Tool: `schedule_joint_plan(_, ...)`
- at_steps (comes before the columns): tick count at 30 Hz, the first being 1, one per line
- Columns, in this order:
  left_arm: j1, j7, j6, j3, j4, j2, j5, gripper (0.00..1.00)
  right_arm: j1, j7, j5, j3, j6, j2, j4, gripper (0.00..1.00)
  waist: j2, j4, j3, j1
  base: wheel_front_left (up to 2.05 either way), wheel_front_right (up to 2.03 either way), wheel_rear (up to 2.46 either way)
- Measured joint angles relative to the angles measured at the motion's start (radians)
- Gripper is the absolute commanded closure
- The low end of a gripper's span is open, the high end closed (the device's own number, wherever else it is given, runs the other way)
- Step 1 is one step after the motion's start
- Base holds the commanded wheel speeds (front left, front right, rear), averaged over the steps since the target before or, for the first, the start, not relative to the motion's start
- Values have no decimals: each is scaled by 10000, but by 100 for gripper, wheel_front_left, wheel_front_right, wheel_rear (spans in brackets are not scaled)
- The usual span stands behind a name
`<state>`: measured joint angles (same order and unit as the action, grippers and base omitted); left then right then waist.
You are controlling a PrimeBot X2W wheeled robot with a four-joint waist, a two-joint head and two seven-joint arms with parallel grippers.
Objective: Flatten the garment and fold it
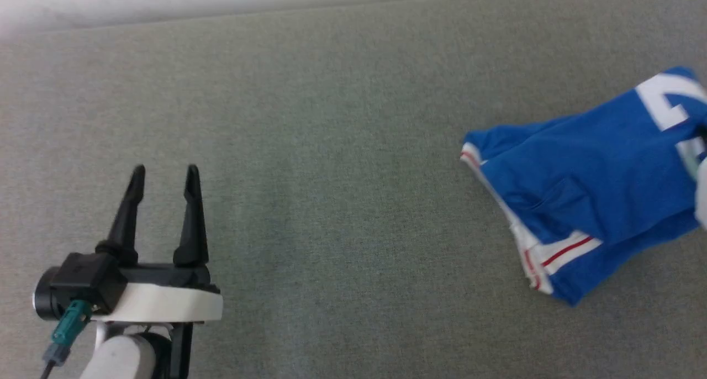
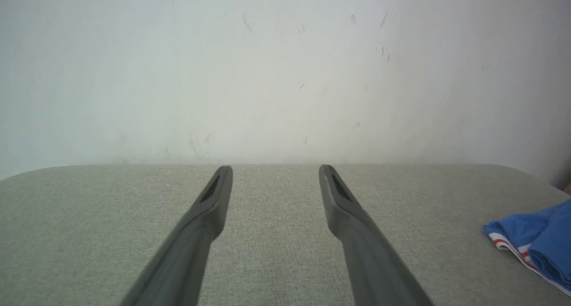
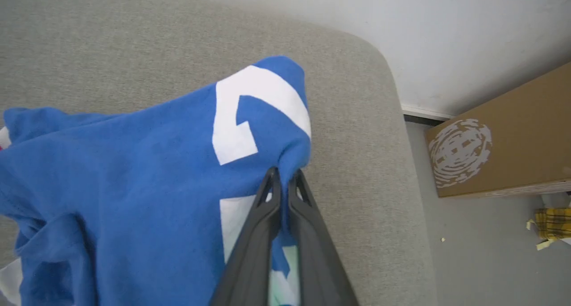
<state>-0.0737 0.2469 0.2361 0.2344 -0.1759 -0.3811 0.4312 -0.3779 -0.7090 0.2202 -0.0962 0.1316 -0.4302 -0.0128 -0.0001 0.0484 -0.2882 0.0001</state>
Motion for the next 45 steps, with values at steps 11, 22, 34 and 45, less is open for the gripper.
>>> schedule_joint_plan(11,-1031,90,199,-355,-1212,-33,-731,0,-1190,284,-142,-456,8,-1609,-522,100,0,559,-1689,2,0,0,0)
schedule_joint_plan(22,-1564,100,213,-635,-1559,-63,-1114,0,-1717,1327,-1047,-1141,13,-2146,-2150,100,0,930,-3159,0,0,0,0)
schedule_joint_plan(34,-1574,102,257,-642,-1599,-54,-1384,0,-2042,2192,-1762,-1507,12,-1801,-3269,0,1,1047,-3567,-2,0,0,0)
schedule_joint_plan(45,-1303,102,263,-644,-1216,391,-1361,0,-1912,2782,-1887,-1404,12,-1235,-3381,0,1,915,-2397,-2,0,0,0)
